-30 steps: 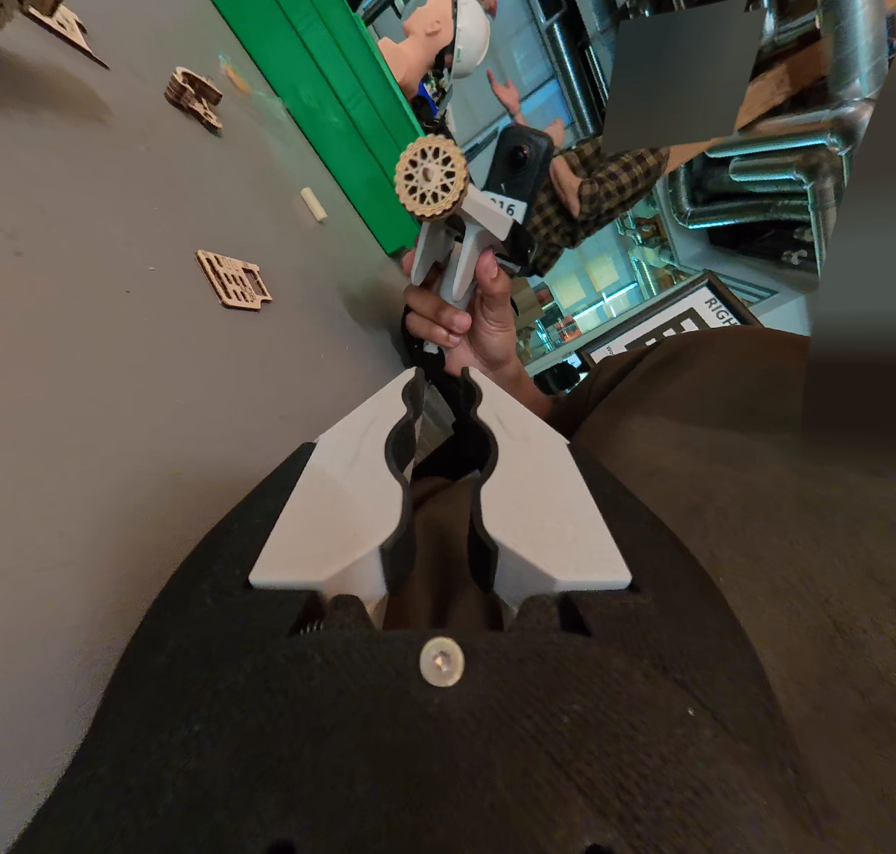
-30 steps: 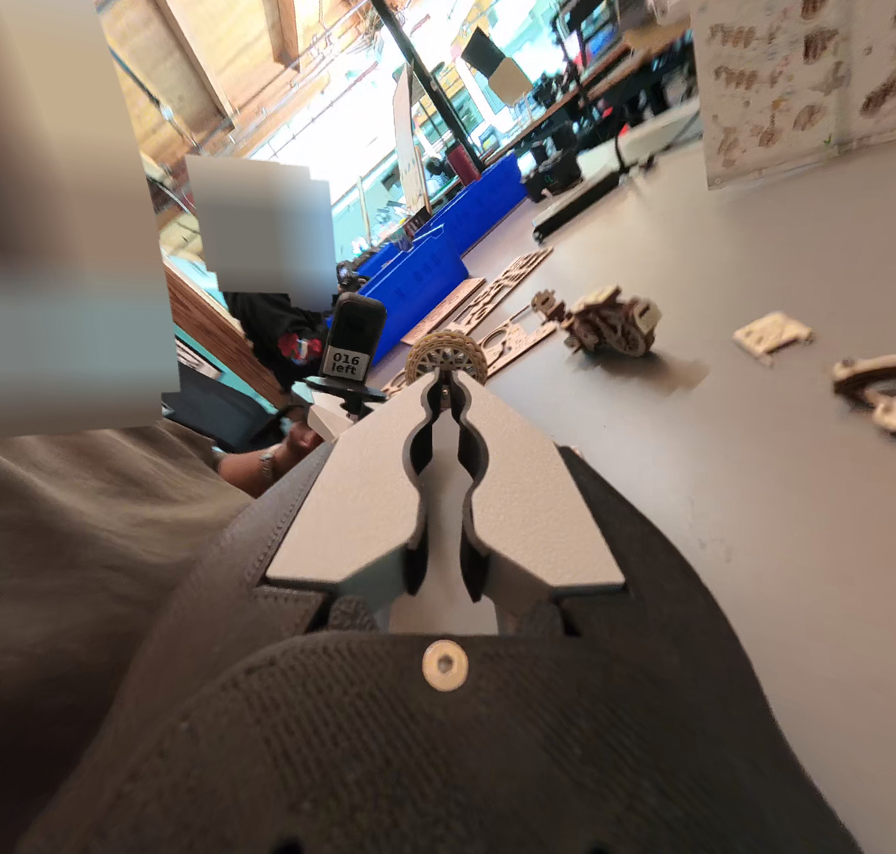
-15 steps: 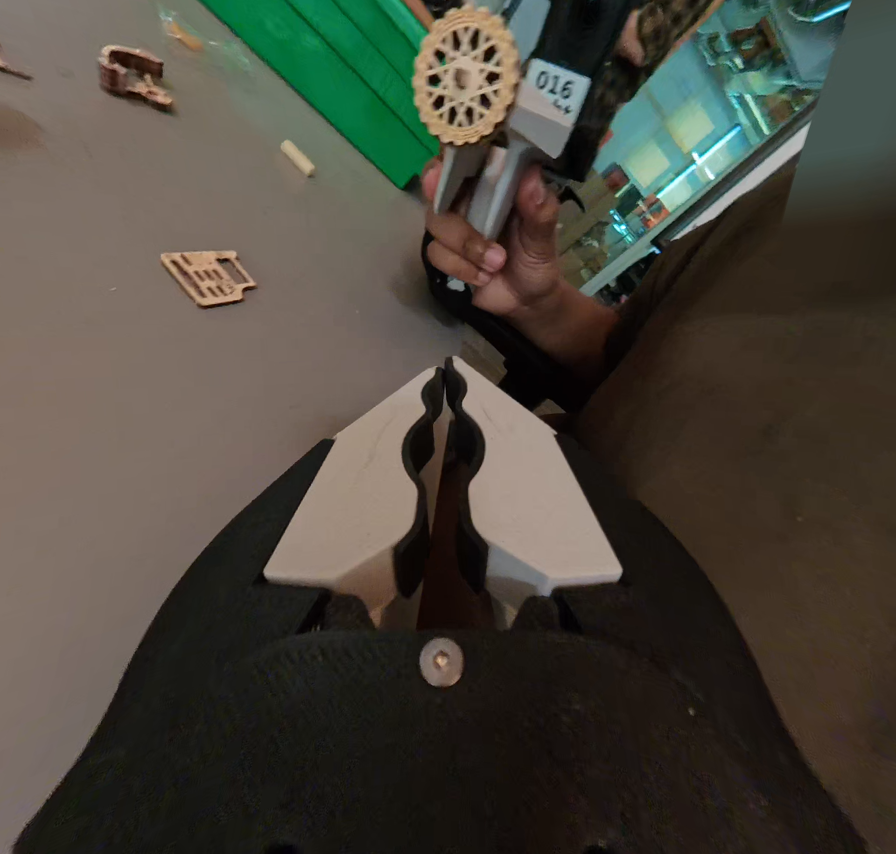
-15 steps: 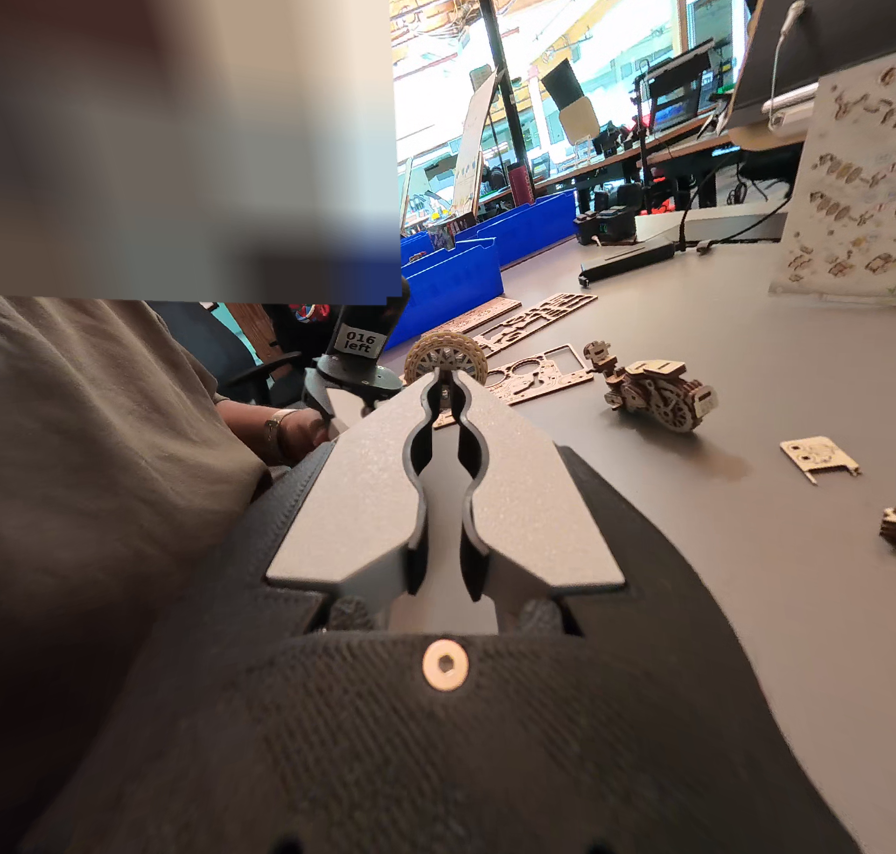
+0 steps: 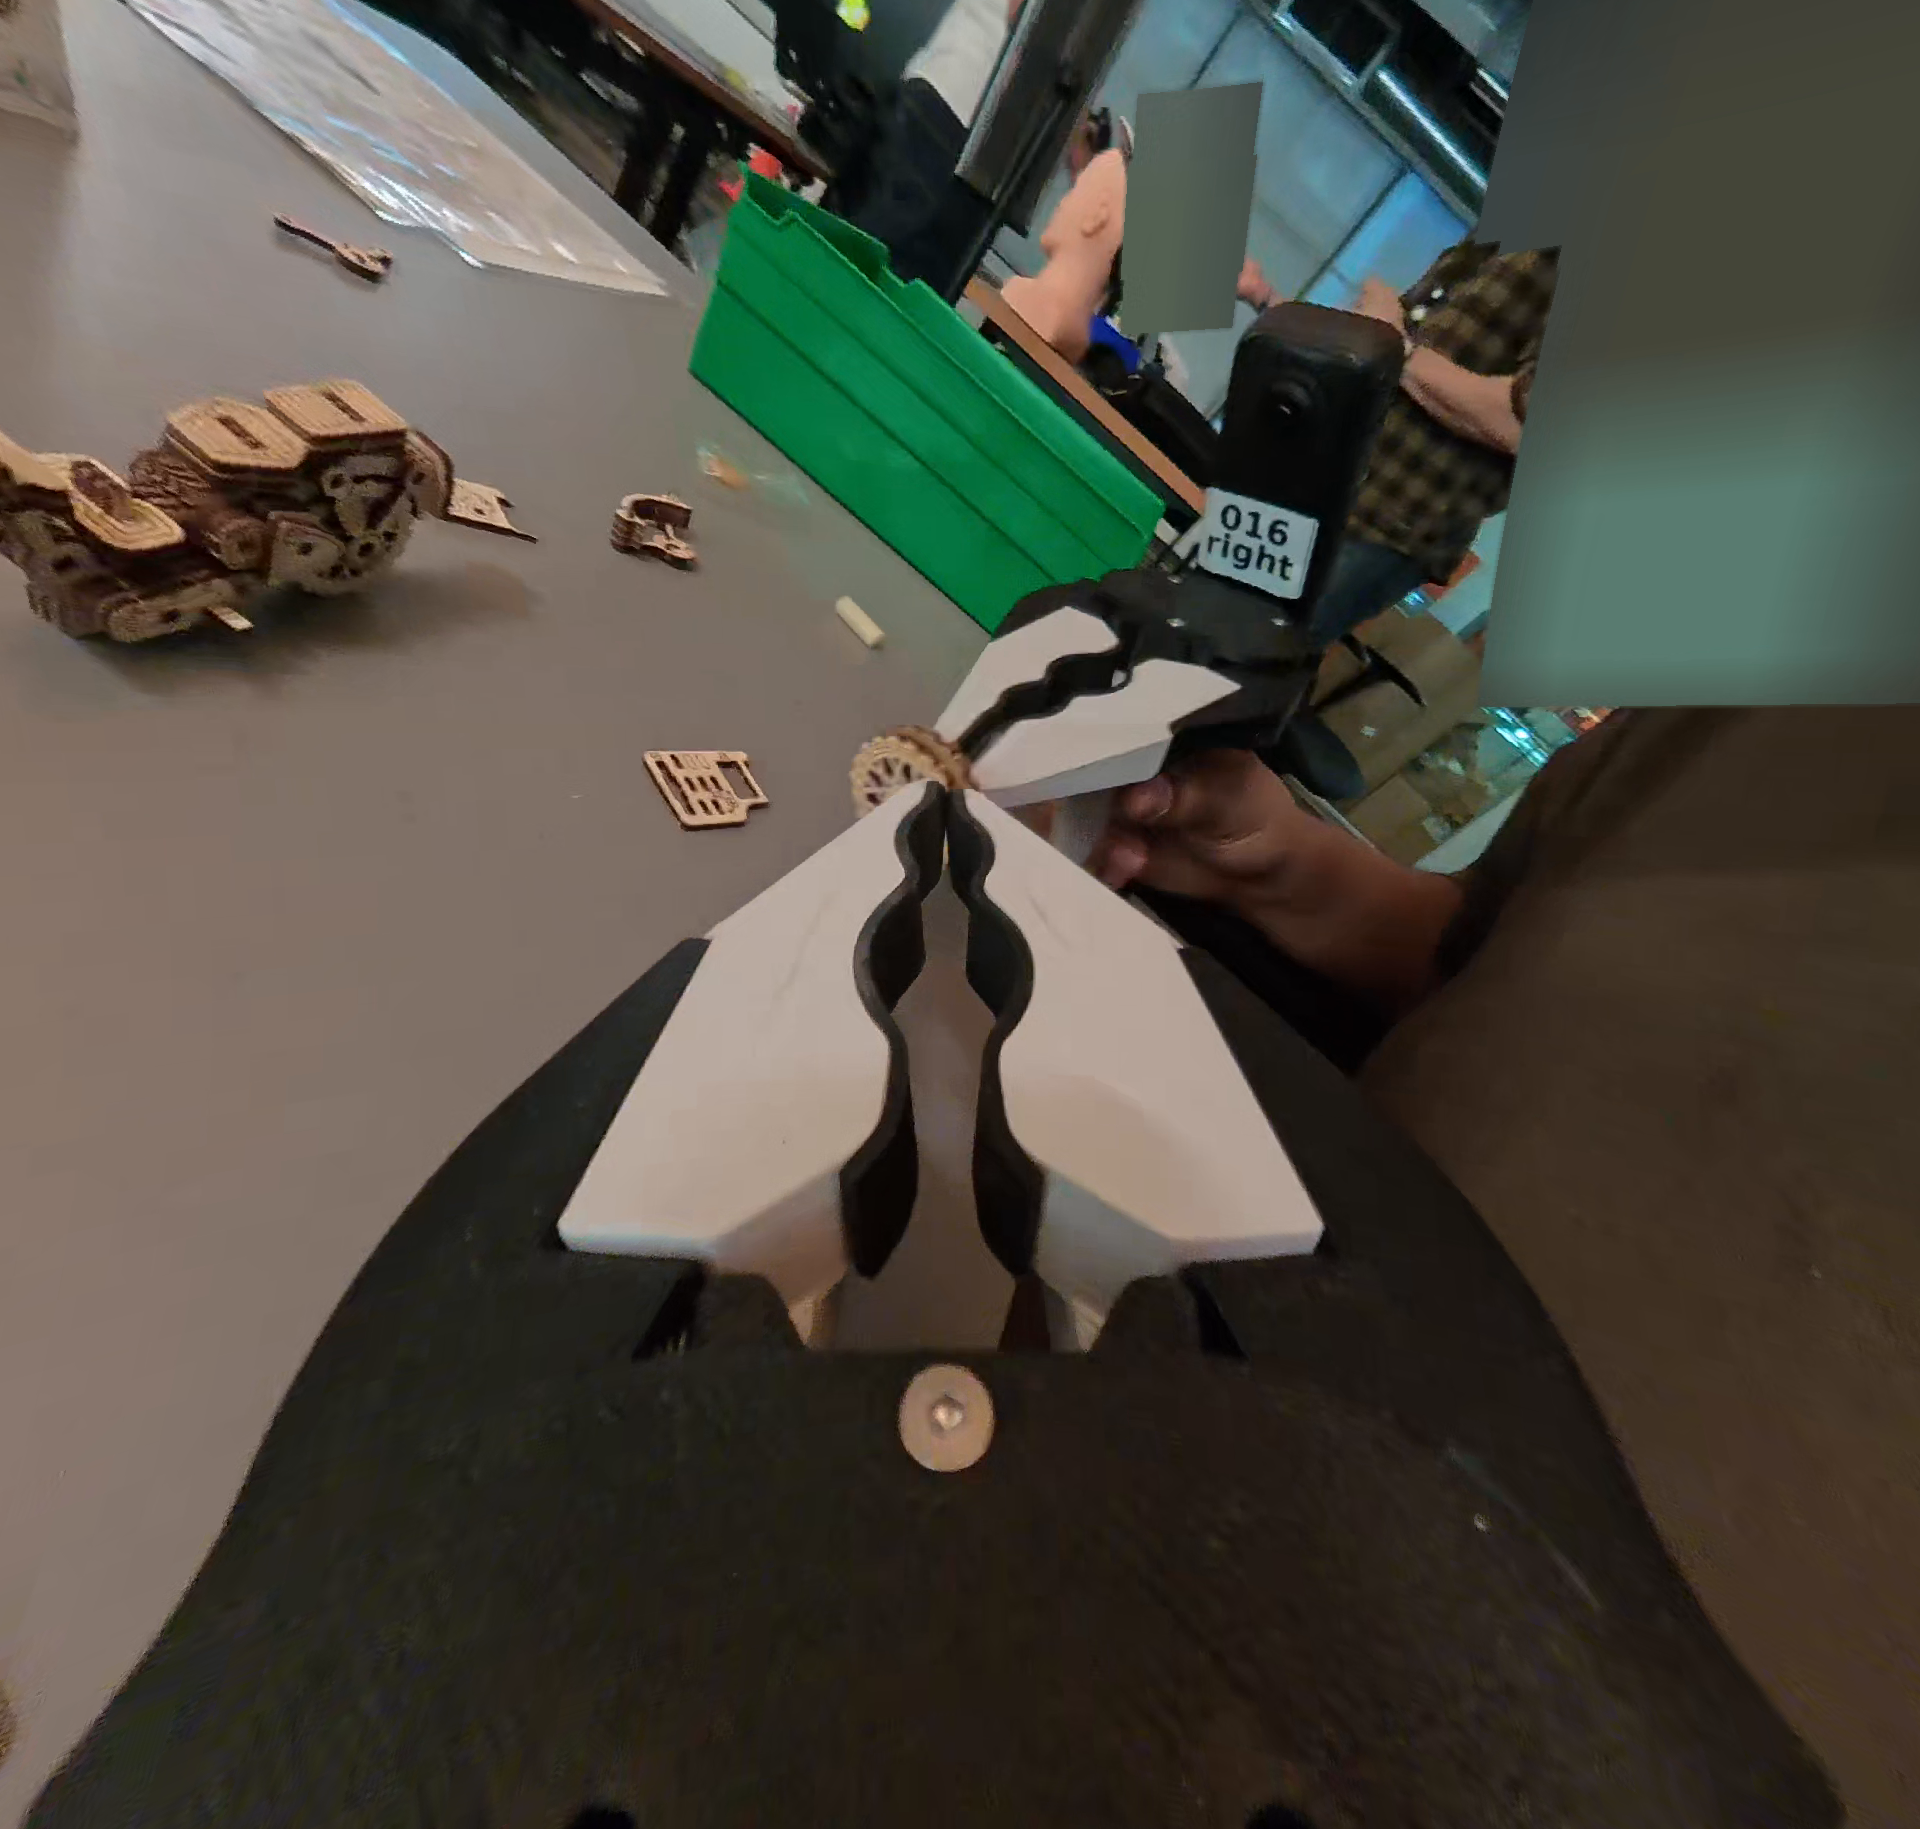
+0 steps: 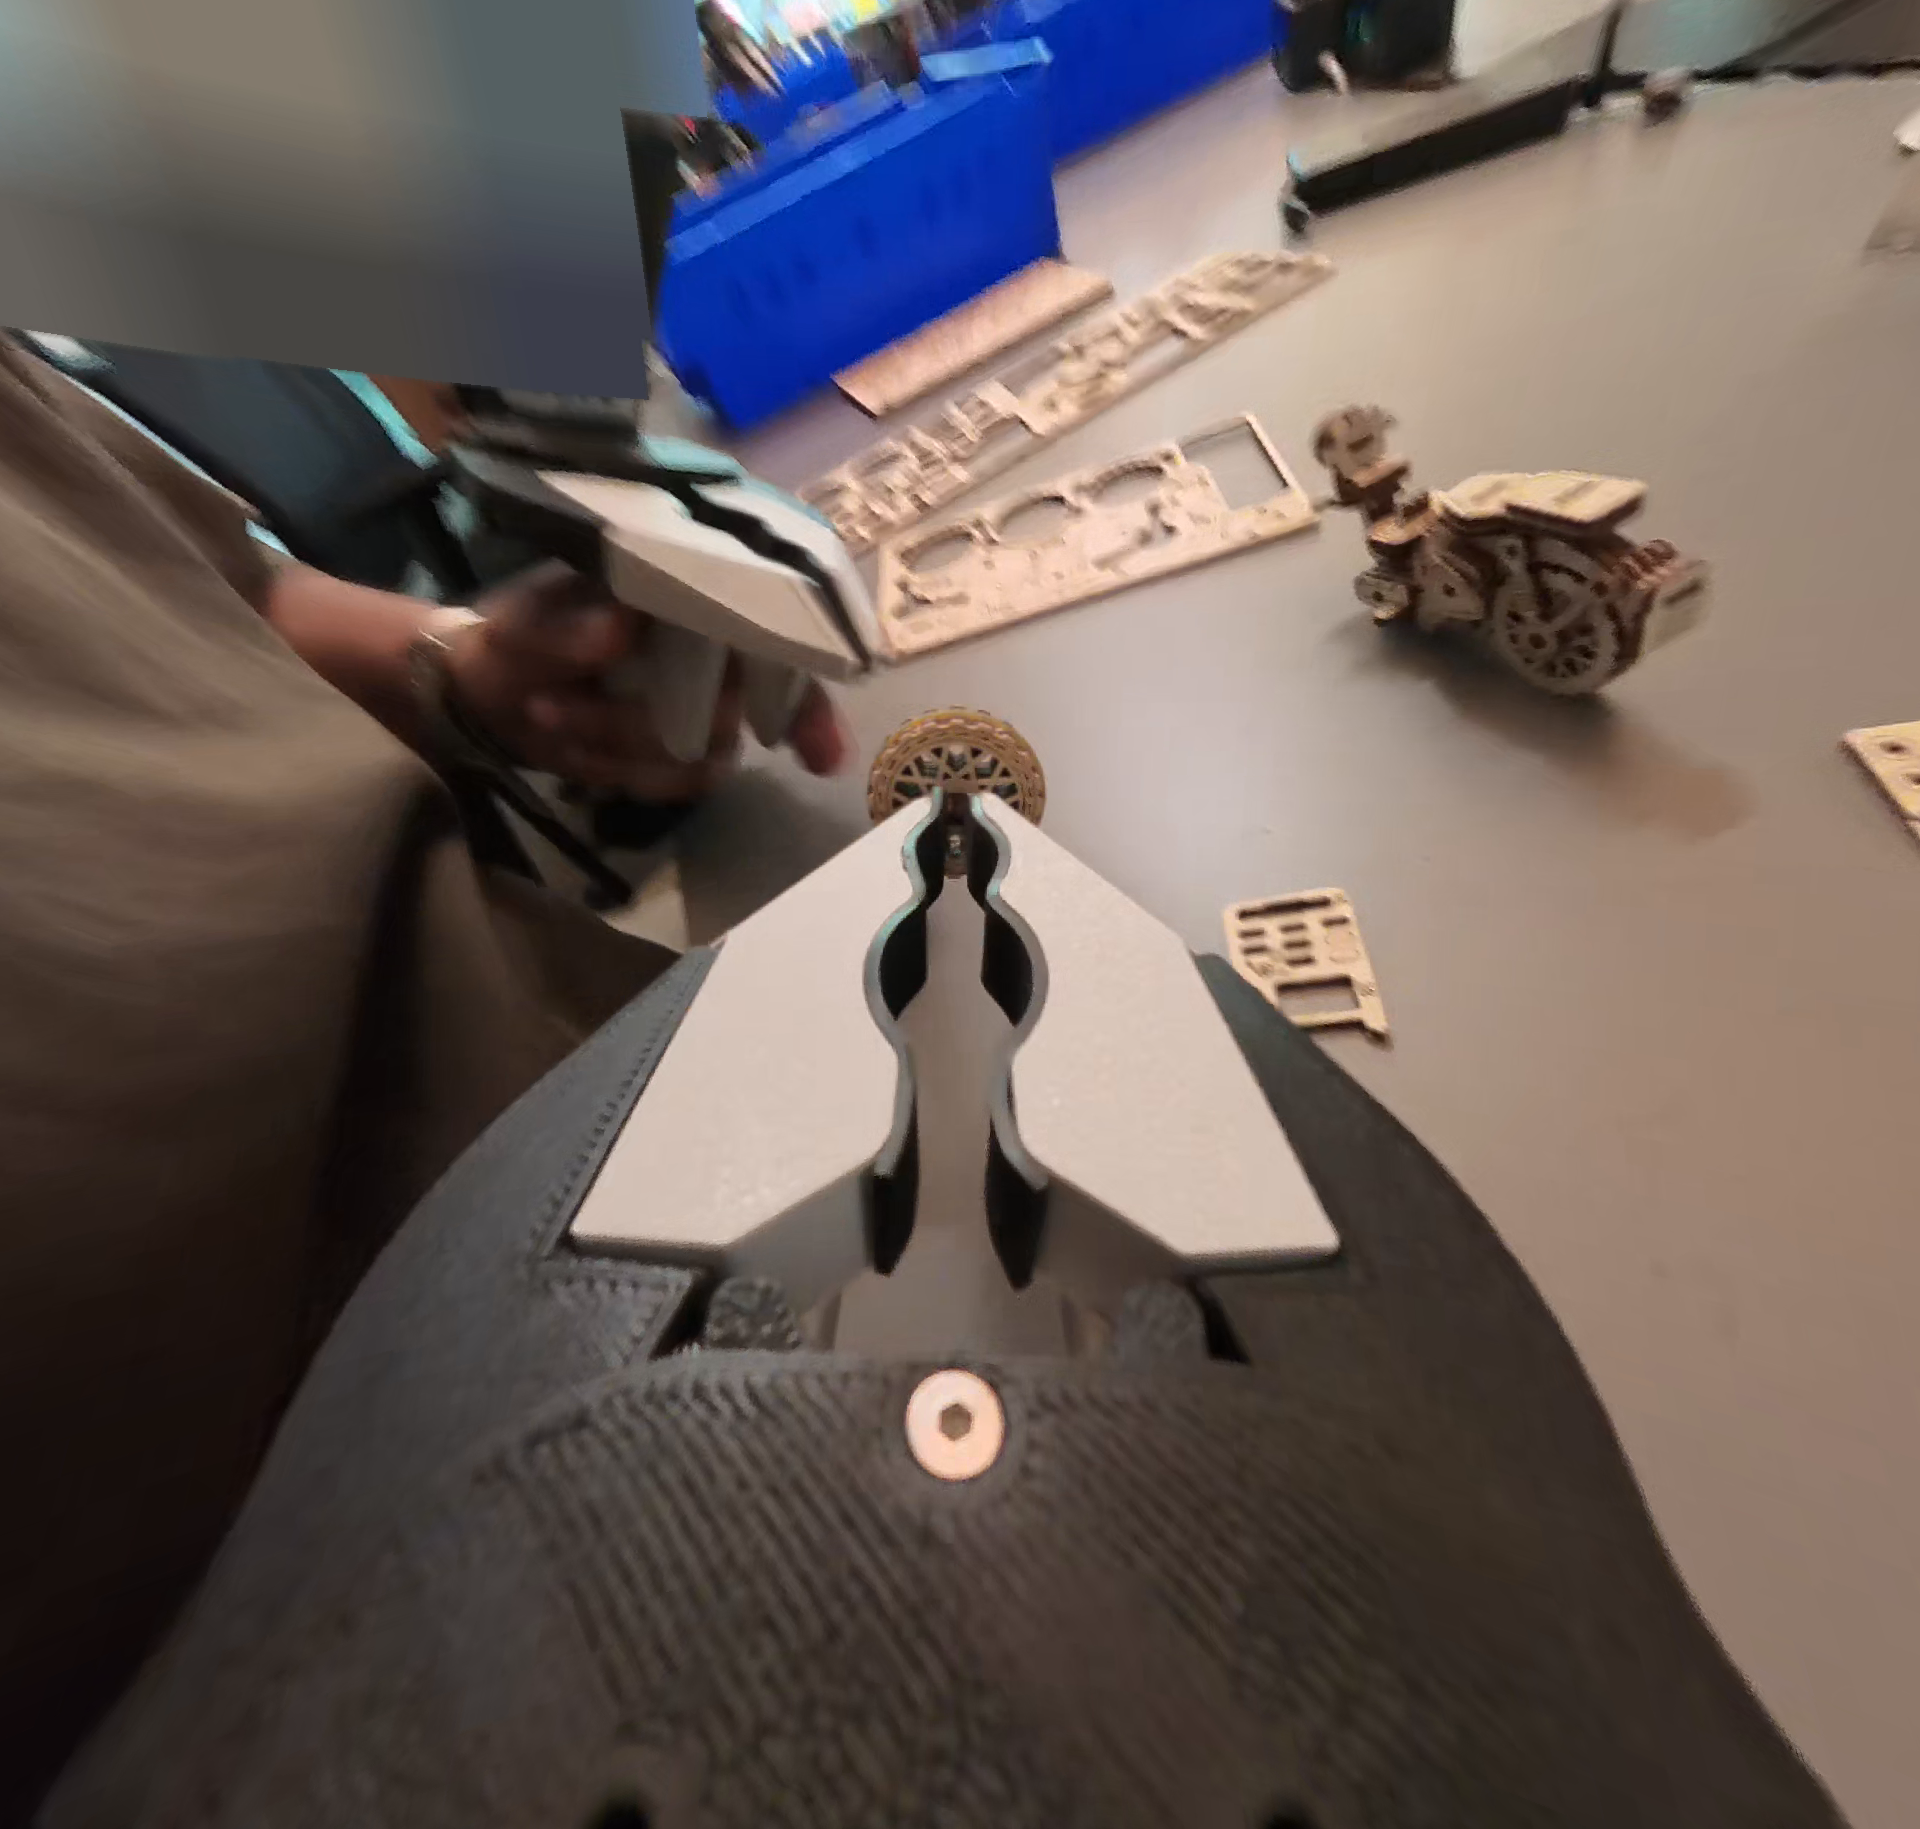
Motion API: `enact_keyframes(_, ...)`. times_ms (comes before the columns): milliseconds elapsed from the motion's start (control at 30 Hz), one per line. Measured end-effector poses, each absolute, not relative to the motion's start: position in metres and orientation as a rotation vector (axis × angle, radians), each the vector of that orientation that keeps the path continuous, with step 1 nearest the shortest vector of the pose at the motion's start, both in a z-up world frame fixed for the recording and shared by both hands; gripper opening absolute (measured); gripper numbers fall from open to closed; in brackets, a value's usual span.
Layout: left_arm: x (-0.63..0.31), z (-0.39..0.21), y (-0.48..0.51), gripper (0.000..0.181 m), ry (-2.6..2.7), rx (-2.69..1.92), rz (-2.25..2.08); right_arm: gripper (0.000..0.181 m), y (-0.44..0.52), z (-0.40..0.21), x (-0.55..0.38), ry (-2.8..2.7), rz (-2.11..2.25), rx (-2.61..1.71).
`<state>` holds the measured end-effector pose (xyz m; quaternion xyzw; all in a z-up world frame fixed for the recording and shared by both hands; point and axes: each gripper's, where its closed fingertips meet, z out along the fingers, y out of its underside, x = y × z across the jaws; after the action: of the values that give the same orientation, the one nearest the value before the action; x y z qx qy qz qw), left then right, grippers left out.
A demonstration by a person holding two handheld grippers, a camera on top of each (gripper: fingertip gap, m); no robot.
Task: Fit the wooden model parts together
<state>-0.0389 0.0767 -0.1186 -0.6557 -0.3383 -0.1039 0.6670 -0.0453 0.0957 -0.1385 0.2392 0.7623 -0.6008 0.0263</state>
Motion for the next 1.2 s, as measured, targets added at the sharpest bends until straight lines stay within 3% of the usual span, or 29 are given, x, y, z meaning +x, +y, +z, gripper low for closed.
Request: enact_keyframes(1200, -0.038, -0.131, 0.080, 0.000, -0.808, -1.509, -0.214, 0.000, 0.106, -0.146, -0.057, 2.457, -1.824, 0.840)
